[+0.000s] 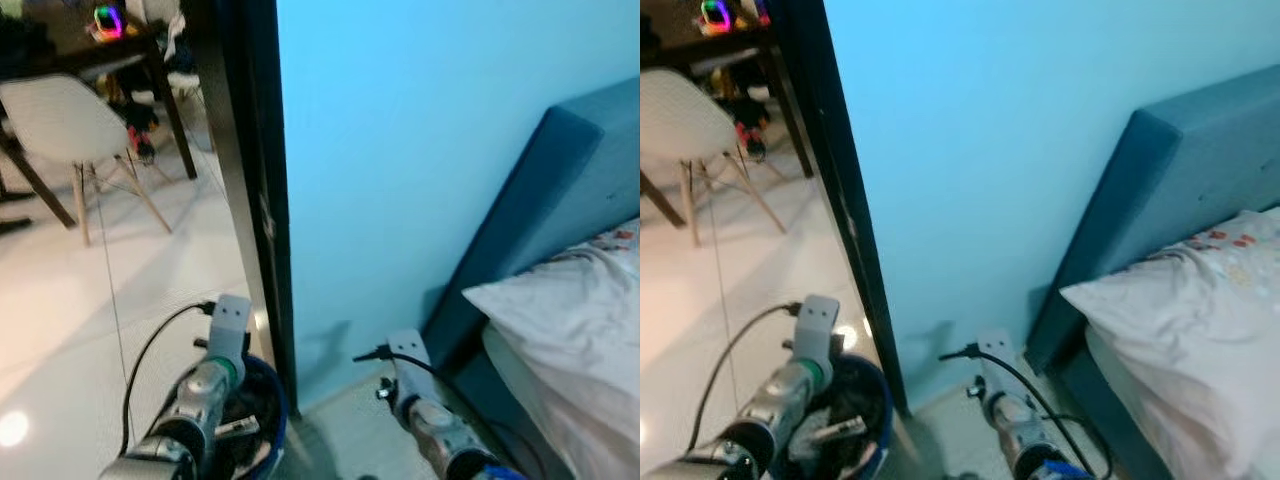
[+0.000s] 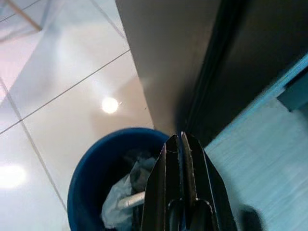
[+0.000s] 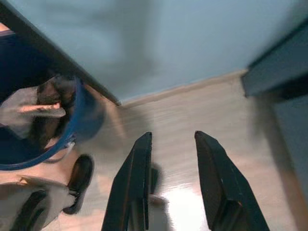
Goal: Clean up the room
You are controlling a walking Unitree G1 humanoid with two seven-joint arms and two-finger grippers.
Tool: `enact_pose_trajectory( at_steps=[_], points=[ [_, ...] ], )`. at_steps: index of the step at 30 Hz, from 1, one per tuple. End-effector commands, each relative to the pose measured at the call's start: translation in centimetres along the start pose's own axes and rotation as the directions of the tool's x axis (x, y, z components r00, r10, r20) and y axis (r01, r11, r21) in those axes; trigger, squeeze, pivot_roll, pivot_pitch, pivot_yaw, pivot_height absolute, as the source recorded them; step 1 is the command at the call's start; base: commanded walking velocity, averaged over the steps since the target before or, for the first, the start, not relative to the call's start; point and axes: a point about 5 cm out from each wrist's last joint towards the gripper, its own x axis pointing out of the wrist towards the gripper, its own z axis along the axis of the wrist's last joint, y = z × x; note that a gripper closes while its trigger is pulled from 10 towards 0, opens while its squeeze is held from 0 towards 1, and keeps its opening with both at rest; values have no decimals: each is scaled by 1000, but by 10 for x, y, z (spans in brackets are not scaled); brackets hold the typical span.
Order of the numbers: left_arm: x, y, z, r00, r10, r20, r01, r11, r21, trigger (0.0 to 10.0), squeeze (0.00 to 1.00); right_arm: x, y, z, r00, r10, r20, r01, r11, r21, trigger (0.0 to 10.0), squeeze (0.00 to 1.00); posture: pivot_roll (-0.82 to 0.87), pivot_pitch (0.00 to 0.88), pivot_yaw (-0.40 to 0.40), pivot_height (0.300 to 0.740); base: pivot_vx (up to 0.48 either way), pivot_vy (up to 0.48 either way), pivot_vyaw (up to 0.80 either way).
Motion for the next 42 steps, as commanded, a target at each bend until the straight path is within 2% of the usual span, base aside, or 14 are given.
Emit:
enact_pose_trajectory(
  at_steps=[1,23,28,36,42],
  points=[
    [-1,-2,-5,1000,-5,-15,5,1000,3,10000,0,-1,-6,-4,1000,-14,-17,14,1000,-8,10000,0,94,0,88,740,0,-360,0],
    [-1,-2,-5,1000,2,-14,-3,1000,-12,10000,0,-1,-6,-4,1000,-12,-17,12,1000,-12,10000,0,93,0,85,740,0,-348,0],
    [-2,1,-9,998,17,-54,-21,998,-57,10000,0,-1,-6,-4,1000,-12,-16,12,1000,-13,10000,0,93,0,85,740,0,192,0],
    [-2,2,-8,999,19,-43,-21,998,-51,10000,0,-1,-6,-4,1000,-10,-17,10,1000,-13,10000,0,93,0,83,740,0,480,0],
    [-1,0,-7,999,12,-43,-13,999,-29,10000,0,-1,-6,-4,1000,-9,-16,9,1000,-14,10000,0,92,0,83,740,0,0,0]
  ],
)
